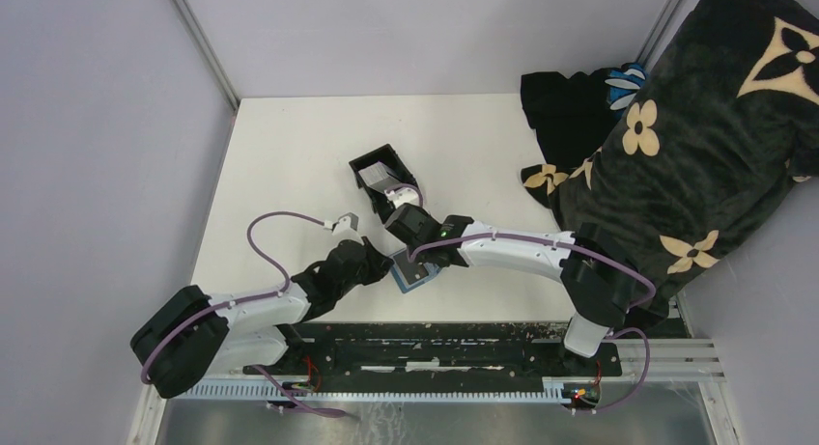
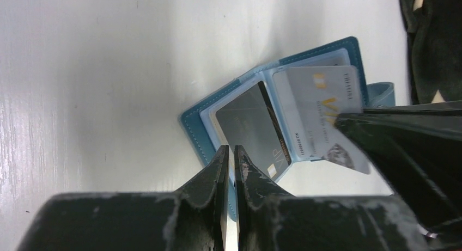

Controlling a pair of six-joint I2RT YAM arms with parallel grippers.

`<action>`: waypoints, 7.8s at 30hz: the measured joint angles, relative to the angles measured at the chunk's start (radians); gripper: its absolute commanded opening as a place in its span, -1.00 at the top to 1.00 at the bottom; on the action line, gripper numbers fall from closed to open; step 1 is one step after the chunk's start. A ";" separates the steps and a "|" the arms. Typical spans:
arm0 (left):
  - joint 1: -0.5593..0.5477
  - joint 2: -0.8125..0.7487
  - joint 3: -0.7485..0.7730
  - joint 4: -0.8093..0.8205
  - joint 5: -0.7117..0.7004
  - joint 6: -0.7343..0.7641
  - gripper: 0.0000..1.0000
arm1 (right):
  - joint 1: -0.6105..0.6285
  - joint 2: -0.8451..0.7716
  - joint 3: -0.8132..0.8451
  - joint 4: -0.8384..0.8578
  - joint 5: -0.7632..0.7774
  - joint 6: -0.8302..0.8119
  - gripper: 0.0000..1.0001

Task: Put the credit cards into the card holder
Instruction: Adjust the card holder at the center of the board, then turn over the card slot in the card holder.

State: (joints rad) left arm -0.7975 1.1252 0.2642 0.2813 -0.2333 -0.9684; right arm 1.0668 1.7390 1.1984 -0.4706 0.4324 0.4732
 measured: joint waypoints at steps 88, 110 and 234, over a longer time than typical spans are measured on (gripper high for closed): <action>-0.053 0.169 0.027 0.077 -0.013 0.000 0.75 | -0.079 -0.176 -0.053 -0.043 0.018 -0.041 0.98; -0.053 0.171 0.027 0.080 -0.013 0.000 0.76 | -0.081 -0.176 -0.094 -0.035 0.017 -0.040 0.98; -0.063 0.013 0.044 -0.039 -0.080 0.001 0.77 | -0.069 -0.080 -0.093 0.090 -0.118 0.021 0.98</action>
State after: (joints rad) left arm -0.8600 1.1381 0.3080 0.2424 -0.3138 -0.9676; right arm 0.9981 1.6592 1.1057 -0.3801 0.3145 0.4946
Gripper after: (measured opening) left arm 0.117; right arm 0.015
